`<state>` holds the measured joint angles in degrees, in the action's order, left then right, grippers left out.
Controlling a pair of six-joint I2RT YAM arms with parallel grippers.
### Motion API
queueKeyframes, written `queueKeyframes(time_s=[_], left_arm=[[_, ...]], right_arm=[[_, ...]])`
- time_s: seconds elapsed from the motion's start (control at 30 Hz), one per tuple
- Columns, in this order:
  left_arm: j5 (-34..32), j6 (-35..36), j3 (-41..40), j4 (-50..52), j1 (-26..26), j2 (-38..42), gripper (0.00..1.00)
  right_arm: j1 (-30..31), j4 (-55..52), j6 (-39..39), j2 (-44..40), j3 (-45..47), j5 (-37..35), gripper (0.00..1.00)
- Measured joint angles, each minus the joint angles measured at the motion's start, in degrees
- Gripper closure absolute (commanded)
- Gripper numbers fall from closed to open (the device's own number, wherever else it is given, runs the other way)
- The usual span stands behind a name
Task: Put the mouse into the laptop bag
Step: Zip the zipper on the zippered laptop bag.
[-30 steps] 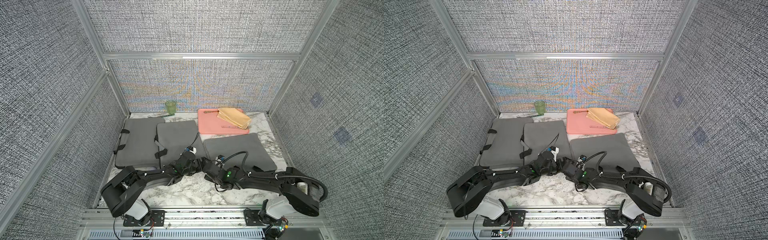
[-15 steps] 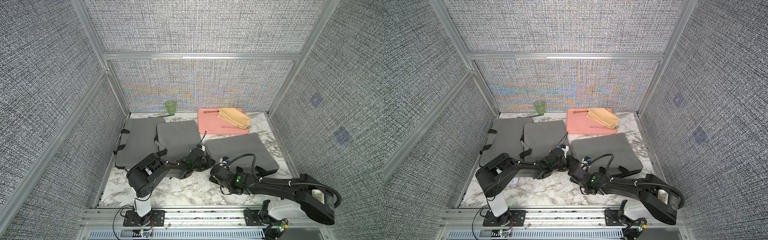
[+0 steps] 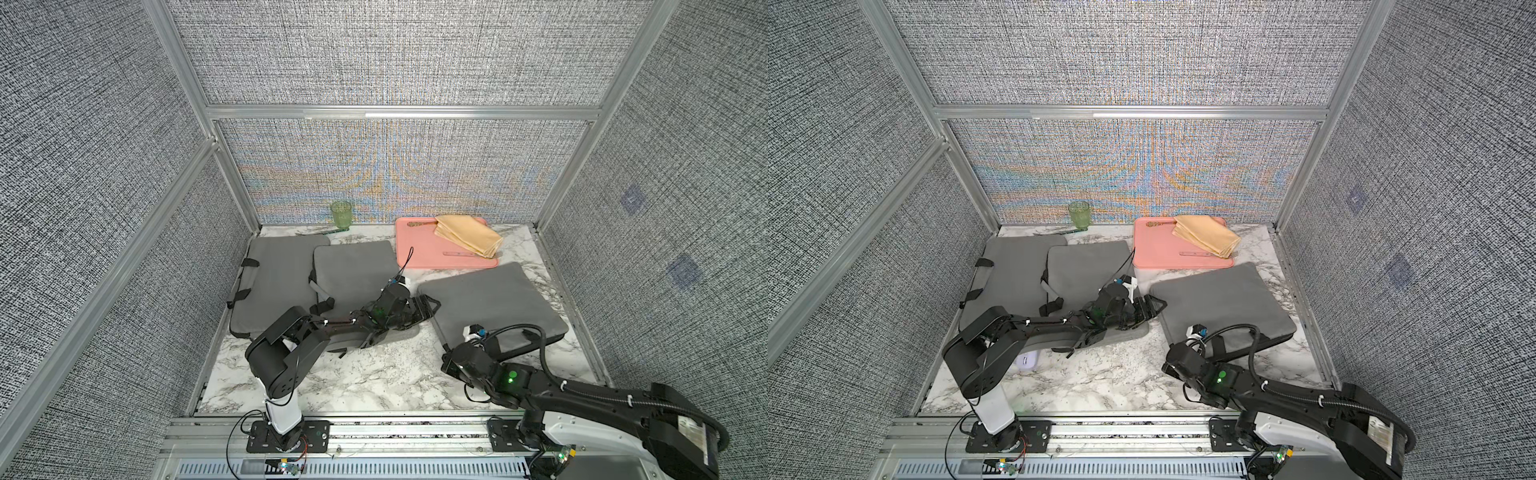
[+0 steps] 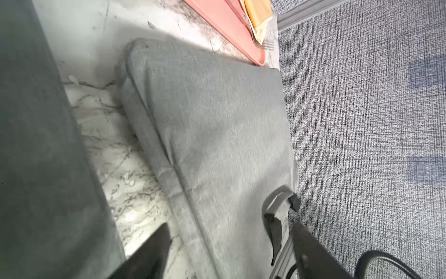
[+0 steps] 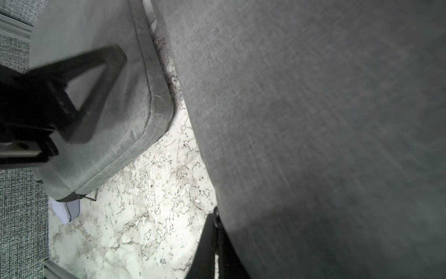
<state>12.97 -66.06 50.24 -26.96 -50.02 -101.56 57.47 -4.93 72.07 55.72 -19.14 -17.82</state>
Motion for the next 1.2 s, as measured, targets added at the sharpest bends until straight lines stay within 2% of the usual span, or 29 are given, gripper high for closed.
queueKeyframes(time_s=[0.1, 0.27, 0.33, 0.37, 0.43, 0.47, 0.5, 0.53, 0.77, 0.9, 1.17, 1.2], left_arm=[[-0.46, -0.46, -0.94, -0.15, -1.49, -0.09, 0.08], [0.74, -3.54, -2.47, -4.63, -4.48, -4.35, 0.08], [2.03, -4.24, -1.84, -6.12, -4.70, -6.19, 0.13], [2.05, -5.05, -1.18, -7.23, -4.70, -7.15, 0.22], [2.12, -5.44, -0.50, -8.92, -4.70, -8.63, 0.49], [2.23, -5.77, -0.48, -9.16, -4.68, -9.05, 0.76], [2.19, -5.77, -0.39, -9.01, -4.55, -9.20, 0.98], [2.19, -5.68, -0.07, -8.61, -4.35, -9.18, 1.00], [6.45, 0.13, 8.15, 1.99, 1.40, -9.62, 1.00], [9.84, 2.75, 9.11, 5.99, 5.20, -10.51, 1.00], [13.64, 6.58, 12.48, 9.92, 6.88, -11.52, 1.00], [14.16, 6.97, 13.27, 10.49, 7.06, -11.93, 0.85]], right_arm=[[-0.42, 0.09, -1.40, -1.86, 0.48, 0.26, 1.00], [-0.79, 0.42, -3.91, -0.07, -1.05, 1.55, 1.00], [-0.81, 0.55, -5.01, 1.18, -2.40, 1.81, 1.00], [-0.79, 0.90, -5.62, 1.97, -3.04, 2.19, 1.00], [-0.79, 1.62, -6.49, 3.26, -3.91, 2.99, 1.00], [-0.76, 2.08, -6.73, 3.82, -4.15, 3.30, 1.00], [-0.72, 2.36, -6.88, 4.42, -4.39, 3.72, 1.00], [-0.68, 2.54, -6.97, 4.81, -4.50, 4.28, 1.00], [-0.48, 3.96, -6.75, 6.67, -5.01, 4.52, 1.00], [-0.46, 4.92, -6.34, 6.78, -3.04, 5.62, 1.00], [-0.48, 4.81, -6.82, 5.53, -2.91, 4.72, 1.00], [-0.48, 4.26, -6.93, 5.55, -3.28, 4.31, 1.00]])
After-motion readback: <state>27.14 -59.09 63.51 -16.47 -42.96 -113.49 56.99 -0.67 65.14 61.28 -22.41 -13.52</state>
